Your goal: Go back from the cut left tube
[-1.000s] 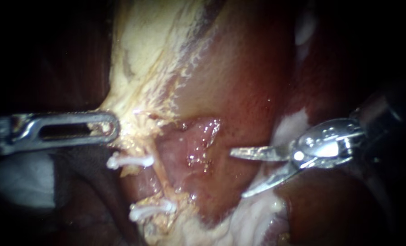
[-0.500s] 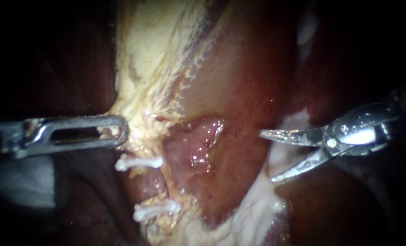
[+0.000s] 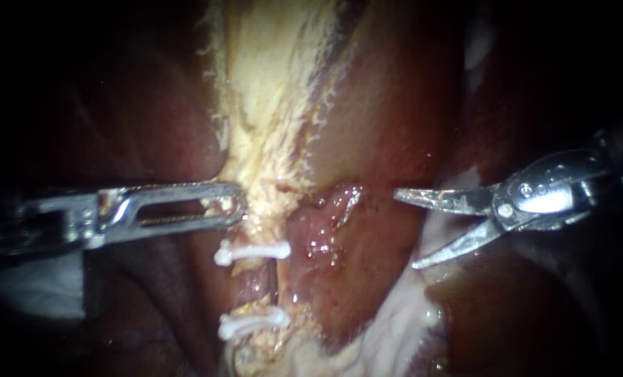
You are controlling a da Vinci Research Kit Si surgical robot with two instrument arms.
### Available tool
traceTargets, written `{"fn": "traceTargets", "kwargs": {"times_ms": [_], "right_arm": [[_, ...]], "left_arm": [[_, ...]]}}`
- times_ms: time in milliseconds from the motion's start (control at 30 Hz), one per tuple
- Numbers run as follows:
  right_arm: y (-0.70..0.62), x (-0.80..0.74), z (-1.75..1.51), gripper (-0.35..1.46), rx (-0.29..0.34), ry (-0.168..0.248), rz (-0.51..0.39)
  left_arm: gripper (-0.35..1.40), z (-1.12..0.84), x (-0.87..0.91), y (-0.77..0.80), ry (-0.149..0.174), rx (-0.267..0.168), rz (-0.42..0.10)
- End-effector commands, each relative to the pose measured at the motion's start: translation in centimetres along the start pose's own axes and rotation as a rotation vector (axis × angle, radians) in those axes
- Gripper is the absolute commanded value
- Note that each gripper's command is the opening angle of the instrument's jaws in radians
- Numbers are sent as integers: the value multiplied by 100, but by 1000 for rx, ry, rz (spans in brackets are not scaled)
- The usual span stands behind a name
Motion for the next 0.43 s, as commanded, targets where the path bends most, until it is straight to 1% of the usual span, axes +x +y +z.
{"fn": "traceTargets", "kwargs": {"times_ms": [33, 433], "right_arm": [[0, 0, 0, 143, 0, -1, 1], [2, 1, 0, 143, -2, -2, -3]], "left_arm": [[-35, 1, 1, -1, 1, -1, 1], [-35, 0, 1, -1, 4, 3, 2]]}}
